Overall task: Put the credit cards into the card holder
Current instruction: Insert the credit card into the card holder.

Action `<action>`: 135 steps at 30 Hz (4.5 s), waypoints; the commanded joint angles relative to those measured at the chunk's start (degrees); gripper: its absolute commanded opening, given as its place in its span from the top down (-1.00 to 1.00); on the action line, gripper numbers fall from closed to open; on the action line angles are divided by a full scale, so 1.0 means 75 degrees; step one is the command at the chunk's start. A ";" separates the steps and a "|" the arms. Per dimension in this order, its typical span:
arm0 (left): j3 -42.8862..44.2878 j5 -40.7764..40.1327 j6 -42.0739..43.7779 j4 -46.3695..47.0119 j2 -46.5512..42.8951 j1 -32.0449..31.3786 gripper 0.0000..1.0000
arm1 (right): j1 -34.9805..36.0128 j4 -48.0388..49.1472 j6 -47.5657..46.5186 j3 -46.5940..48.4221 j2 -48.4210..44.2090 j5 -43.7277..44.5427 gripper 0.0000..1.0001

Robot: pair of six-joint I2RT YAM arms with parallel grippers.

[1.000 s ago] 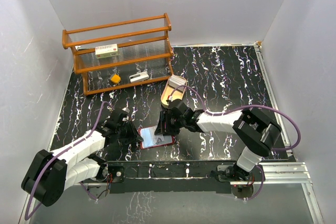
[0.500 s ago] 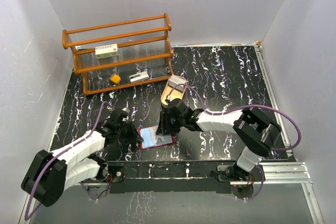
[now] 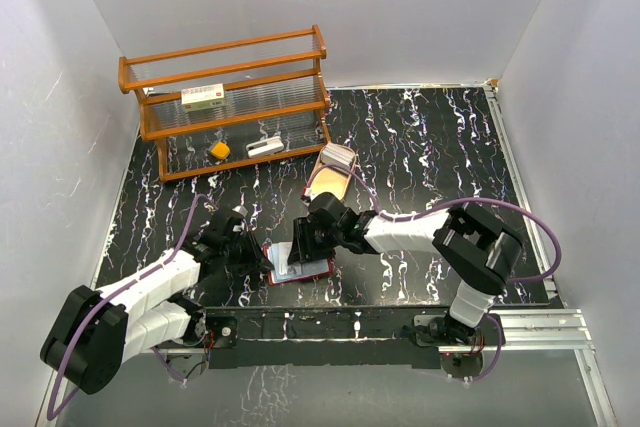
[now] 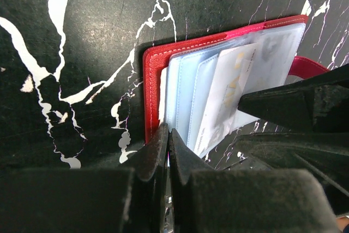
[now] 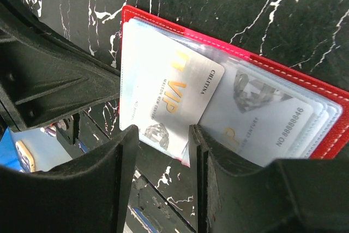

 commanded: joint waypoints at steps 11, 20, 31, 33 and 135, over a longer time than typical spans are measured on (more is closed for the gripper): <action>0.0100 -0.0047 -0.0062 -0.0390 -0.0433 -0.0031 0.95 | 0.0093 -0.0386 -0.0248 0.0551 -0.0389 0.1082 0.04; -0.0072 -0.0012 -0.0054 -0.0068 -0.0257 -0.0027 0.98 | 0.0089 -0.0276 -0.0516 0.0945 0.0179 0.1107 0.02; -0.0146 -0.0017 -0.0078 0.0026 -0.0304 -0.0031 1.00 | 0.0083 -0.0011 -0.0553 0.1062 0.0482 0.0689 0.03; -0.0152 -0.0031 -0.0078 0.0035 -0.0307 -0.0031 1.00 | 0.0091 0.0094 -0.0551 0.0996 0.0428 0.0651 0.03; 0.0327 -0.0639 -0.0685 0.0305 -0.0670 0.0041 0.50 | -0.0180 0.0349 -0.0034 0.0440 -0.0086 0.1109 0.30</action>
